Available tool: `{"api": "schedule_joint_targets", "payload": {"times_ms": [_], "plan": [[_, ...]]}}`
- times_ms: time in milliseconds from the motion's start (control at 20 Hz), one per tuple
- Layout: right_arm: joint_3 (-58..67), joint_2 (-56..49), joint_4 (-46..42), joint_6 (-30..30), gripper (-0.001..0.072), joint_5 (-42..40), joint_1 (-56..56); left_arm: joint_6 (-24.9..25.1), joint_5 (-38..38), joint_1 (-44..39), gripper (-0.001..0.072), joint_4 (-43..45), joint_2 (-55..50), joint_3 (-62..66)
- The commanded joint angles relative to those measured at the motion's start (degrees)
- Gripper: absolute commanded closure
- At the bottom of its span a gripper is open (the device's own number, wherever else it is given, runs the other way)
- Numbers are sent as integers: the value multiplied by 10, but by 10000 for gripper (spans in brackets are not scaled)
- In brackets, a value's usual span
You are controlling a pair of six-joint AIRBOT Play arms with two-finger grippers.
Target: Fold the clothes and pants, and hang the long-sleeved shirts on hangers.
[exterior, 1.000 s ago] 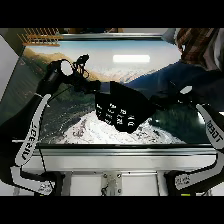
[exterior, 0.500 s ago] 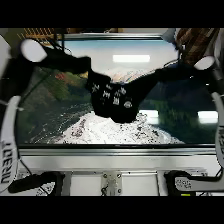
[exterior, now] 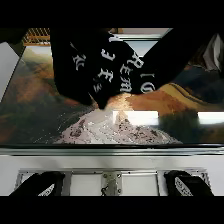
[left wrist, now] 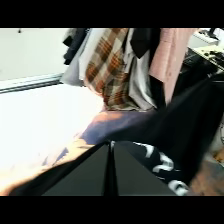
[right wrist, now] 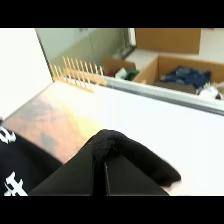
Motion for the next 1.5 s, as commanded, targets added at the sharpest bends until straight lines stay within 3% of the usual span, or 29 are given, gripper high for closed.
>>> {"api": "schedule_joint_targets", "payload": {"times_ms": [0, 150, 300, 550, 600, 650, 700, 800, 1150, 1350, 1450], "plan": [[-7, 22, -14, 48, 698, 33, 0, -60, 23, 3, 701, 83, 52, -107], [-78, -3, -34, 60, 698, 68, 3, -77, 17, 41, 701, 79, 52, -226], [-199, -9, -64, 60, 698, 66, 15, -84, -44, 41, 701, 56, 19, -324], [-307, -9, -174, 80, 698, 67, 13, -69, -72, -80, 700, 54, -37, -445], [-307, -9, -186, 83, 698, 65, 12, -69, -72, -102, 621, 54, -47, -462], [-306, -9, -190, 83, 698, 63, 12, -68, -70, -119, 194, 54, -56, -474], [-306, -9, -189, 83, 698, 62, 12, -67, -69, -124, -4, 55, -67, -474], [-306, -9, -189, 83, 697, 62, 12, -50, -62, -98, -1, 56, -90, -446], [-307, -9, -187, 86, 697, 63, 13, -30, 47, 140, 0, 49, -262, -312], [-307, -9, -187, 103, 697, 63, 13, 122, 7, 186, 0, -49, -386, -286], [-307, -9, -187, 103, 697, 63, 13, 161, -22, 193, 0, -99, -429, -286]]}}
